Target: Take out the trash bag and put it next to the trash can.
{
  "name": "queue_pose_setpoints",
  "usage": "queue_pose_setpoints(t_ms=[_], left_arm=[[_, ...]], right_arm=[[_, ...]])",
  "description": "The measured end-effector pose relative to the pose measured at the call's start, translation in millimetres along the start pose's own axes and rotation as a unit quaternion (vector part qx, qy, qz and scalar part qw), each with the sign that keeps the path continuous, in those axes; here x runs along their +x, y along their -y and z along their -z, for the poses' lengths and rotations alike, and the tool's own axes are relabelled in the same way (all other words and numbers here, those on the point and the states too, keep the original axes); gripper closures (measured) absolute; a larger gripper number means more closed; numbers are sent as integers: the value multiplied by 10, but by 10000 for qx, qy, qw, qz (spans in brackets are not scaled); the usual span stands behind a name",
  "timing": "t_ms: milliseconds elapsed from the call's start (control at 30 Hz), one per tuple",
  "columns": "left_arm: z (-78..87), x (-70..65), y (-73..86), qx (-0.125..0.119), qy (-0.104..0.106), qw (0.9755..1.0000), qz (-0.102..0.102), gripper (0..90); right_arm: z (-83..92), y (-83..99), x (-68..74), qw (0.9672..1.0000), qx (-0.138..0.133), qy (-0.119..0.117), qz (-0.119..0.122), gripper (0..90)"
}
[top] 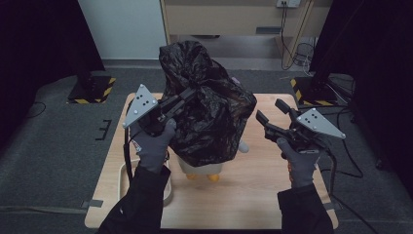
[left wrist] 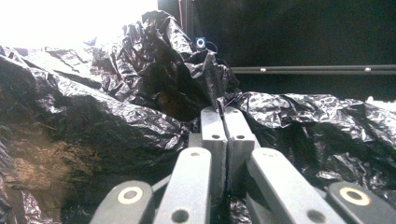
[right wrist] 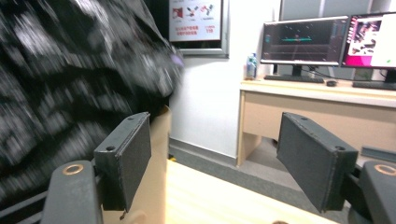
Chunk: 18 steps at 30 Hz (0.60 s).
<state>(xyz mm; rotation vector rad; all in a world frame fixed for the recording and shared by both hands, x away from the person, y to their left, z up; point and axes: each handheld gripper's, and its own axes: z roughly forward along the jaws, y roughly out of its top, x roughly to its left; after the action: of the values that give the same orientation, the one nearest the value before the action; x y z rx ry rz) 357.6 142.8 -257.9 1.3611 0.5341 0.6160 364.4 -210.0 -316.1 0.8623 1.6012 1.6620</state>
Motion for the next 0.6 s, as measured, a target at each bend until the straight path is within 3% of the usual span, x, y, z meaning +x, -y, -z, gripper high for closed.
queue_pose_setpoints(t_ms=[333, 600], left_arm=[[27, 17, -155, -184, -58, 9998, -76, 884], [46, 58, -227, -323, -97, 9994, -51, 883]], right_arm=[[133, 412, -159, 9987, 316, 375, -162, 219], [270, 861, -313, 9940, 691, 764, -357, 203]])
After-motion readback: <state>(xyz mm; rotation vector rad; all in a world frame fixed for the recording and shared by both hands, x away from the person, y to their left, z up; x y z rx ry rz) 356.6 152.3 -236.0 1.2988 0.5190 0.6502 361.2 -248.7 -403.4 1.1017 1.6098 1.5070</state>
